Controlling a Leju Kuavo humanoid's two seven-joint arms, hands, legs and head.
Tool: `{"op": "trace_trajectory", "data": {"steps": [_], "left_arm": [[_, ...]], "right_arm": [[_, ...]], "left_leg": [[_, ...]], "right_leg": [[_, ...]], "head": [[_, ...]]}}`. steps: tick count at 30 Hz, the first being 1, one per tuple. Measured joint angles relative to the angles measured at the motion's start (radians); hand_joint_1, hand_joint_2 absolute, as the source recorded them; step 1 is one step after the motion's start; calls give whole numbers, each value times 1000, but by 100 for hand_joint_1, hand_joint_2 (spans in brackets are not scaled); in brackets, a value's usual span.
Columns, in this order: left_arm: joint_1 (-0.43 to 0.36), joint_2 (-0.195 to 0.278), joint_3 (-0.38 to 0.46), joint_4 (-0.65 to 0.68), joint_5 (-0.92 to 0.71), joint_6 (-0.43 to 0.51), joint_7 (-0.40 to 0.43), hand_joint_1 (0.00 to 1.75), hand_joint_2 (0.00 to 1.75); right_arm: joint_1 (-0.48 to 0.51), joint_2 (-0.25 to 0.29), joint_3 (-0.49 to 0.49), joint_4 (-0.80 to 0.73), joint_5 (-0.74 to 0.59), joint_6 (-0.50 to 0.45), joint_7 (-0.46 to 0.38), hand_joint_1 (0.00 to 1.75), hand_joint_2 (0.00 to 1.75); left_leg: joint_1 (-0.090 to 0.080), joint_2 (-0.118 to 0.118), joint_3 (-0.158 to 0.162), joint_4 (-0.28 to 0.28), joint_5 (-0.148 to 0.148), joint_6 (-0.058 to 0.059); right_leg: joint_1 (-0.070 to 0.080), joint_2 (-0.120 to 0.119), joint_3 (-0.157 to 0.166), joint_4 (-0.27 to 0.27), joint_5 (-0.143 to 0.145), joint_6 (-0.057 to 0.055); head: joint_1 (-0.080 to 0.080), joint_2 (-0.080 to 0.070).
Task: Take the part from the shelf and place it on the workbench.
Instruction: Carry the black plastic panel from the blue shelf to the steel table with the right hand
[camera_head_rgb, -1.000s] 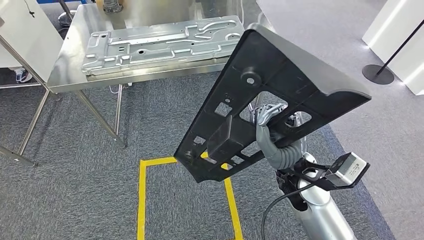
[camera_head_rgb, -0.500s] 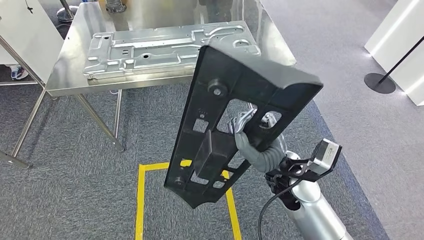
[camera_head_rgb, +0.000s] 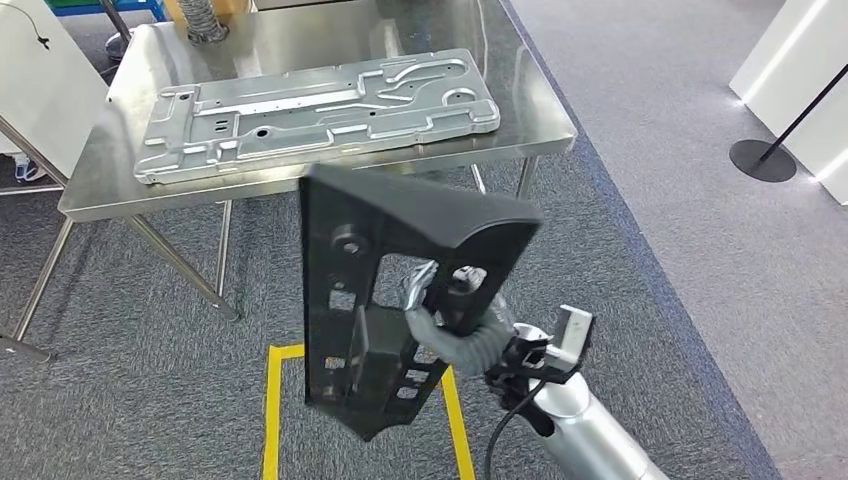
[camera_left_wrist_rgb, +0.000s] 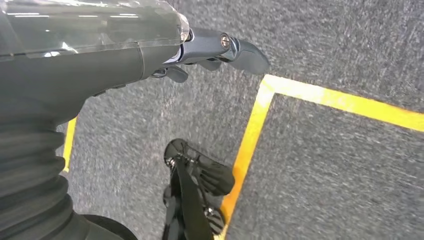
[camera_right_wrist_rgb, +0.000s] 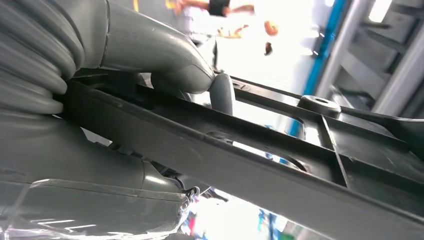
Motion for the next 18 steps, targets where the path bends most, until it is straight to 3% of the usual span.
{"op": "trace_trajectory", "data": {"steps": [1, 3, 4, 8, 10, 13, 14, 15, 16, 18], "left_arm": [[0, 0, 0, 0, 0, -1, -1, 0, 175], [-1, 1, 0, 0, 1, -3, -4, 0, 175], [-2, 1, 0, 0, 2, -3, -5, 0, 175], [-3, 2, 0, 0, 3, -3, -5, 0, 175], [-3, 2, 0, 0, 3, -2, -4, 0, 175], [-4, 2, 0, 0, 2, -1, -5, 0, 175], [-4, 2, 0, 0, 1, -2, -7, 0, 175], [-4, 2, 0, 0, 0, -2, -8, 0, 175], [-3, 2, 0, 0, 0, -4, -9, 0, 175], [-3, 2, 0, 0, 0, -7, -10, 0, 175]], "right_arm": [[-9, 15, 24, 29, 0, -6, -6, 175, 175], [-39, 44, 69, 78, -15, -17, -10, 175, 175], [-58, 54, 86, 94, -26, -24, -5, 175, 175], [-121, 86, 148, 131, -65, -42, 28, 175, 175], [-147, 100, 177, 144, -74, -41, 38, 175, 175], [-181, 127, 217, 181, -82, -47, 49, 175, 175], [-189, 138, 229, 199, -84, -52, 49, 175, 175], [-196, 147, 238, 217, -86, -57, 48, 175, 175], [-203, 155, 245, 235, -88, -62, 44, 175, 175], [-220, 164, 253, 263, -91, -68, 30, 175, 175]], "left_leg": [[0, 0, 4, -44, 47, 4], [-5, 1, 43, -177, 142, 16], [-9, 2, 62, -229, 164, 23], [-14, 2, 81, -276, 160, 42], [-8, 2, 94, -287, 158, 51], [-6, 2, 109, -291, 147, 60], [-7, 1, 115, -290, 141, 60], [-7, 0, 122, -290, 135, 60], [-7, -2, 132, -290, 129, 59], [-9, -6, 152, -290, 115, 55]], "right_leg": [[2, 1, 11, 0, -8, 0], [6, 2, 32, 0, -24, 3], [8, 3, 37, 1, -30, 7], [8, 1, 42, -3, -44, 28], [8, 0, 23, 44, -69, 37], [5, 0, -93, 239, -135, 45], [4, 0, -127, 283, -137, 46], [3, -1, -143, 289, -117, 46], [3, -1, -139, 254, -77, 43], [7, -1, -91, 117, 14, 32]], "head": [[0, 0], [0, 0], [0, 0], [1, 0], [3, 0], [4, 0], [4, 0], [4, 0], [4, 0], [4, 0]]}}
